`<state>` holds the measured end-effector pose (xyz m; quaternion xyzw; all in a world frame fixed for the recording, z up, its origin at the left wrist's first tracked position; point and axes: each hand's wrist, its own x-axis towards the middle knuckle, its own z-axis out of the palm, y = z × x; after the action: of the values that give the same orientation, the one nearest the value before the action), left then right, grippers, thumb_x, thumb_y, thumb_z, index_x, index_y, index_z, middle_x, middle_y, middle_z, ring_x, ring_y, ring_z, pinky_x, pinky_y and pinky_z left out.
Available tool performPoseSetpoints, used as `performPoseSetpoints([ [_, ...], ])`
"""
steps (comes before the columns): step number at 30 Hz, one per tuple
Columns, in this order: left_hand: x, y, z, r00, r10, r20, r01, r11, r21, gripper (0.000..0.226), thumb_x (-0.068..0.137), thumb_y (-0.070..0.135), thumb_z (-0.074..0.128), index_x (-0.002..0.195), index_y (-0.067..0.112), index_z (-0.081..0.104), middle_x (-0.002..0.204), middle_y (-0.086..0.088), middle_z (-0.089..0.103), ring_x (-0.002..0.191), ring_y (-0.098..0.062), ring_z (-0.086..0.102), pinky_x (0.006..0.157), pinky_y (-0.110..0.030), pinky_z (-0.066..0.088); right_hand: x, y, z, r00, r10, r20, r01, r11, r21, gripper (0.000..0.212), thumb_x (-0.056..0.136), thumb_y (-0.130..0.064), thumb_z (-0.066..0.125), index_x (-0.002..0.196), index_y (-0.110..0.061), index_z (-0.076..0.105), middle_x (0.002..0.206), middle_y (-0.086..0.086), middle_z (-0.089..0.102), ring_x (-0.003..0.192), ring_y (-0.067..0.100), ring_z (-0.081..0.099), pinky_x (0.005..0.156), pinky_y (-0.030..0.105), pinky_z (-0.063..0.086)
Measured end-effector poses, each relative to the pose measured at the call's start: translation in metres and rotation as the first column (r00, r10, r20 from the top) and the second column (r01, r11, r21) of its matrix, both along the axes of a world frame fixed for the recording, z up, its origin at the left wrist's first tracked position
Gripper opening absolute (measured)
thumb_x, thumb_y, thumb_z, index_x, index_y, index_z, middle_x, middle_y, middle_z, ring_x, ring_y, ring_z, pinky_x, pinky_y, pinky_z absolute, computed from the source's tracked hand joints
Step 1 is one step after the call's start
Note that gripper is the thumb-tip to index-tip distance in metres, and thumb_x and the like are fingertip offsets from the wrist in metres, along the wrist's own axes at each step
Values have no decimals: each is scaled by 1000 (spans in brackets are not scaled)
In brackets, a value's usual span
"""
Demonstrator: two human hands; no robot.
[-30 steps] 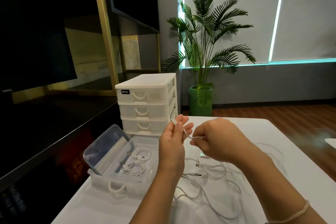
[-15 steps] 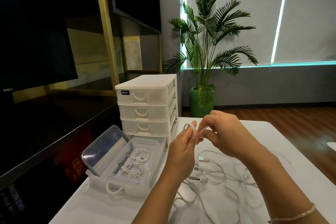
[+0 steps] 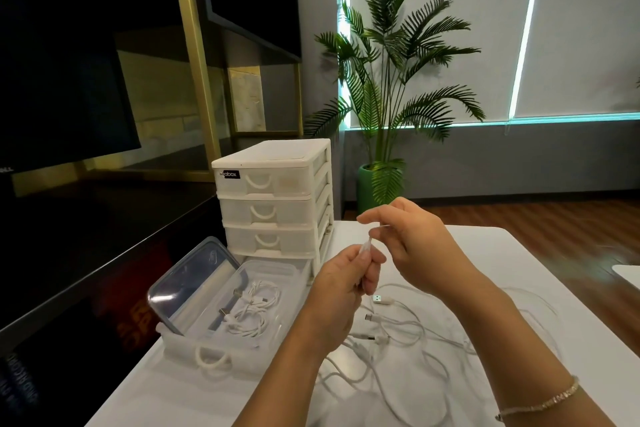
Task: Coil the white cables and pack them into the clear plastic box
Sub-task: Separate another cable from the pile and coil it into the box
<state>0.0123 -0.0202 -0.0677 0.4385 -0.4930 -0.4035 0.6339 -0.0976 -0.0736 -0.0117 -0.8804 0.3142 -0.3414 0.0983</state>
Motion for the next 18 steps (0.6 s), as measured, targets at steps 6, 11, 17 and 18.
performPoseSetpoints([
  [6, 4, 1, 7, 833, -163, -529, 137, 987, -89, 35, 94, 20, 36, 73, 6, 61, 53, 2, 40, 49, -9, 36, 50, -18, 38, 5, -5, -9, 996, -30, 90, 28, 999, 21, 23, 93, -28, 48, 102, -19, 67, 91, 4, 61, 80, 13, 53, 70, 20, 44],
  [11, 2, 2, 8, 464, -313, -829, 216, 947, -236, 25, 86, 17, 55, 77, -3, 66, 52, -2, 43, 42, -12, 43, 43, -20, 43, 9, -5, -17, 998, -65, -5, 65, 997, 33, 31, 95, -43, 35, 105, -27, 59, 91, 2, 63, 84, 20, 57, 76, 39, 49],
  [17, 17, 2, 10, 356, -335, -872, 116, 942, -315, 26, 68, -1, 72, 91, -11, 69, 58, -5, 50, 46, -13, 48, 46, -21, 48, 10, -6, -23, 982, -105, -160, 107, 994, 5, 36, 97, -45, 31, 119, -33, 56, 98, -1, 62, 90, 19, 56, 78, 33, 49],
  [18, 17, 1, 11, 346, -293, -891, 87, 956, -281, 24, 73, 4, 66, 90, -11, 69, 58, -4, 50, 46, -12, 48, 47, -19, 48, 10, -5, -23, 976, -109, -188, 109, 994, -9, 36, 97, -45, 30, 120, -33, 55, 97, -1, 61, 89, 19, 56, 76, 31, 49],
])
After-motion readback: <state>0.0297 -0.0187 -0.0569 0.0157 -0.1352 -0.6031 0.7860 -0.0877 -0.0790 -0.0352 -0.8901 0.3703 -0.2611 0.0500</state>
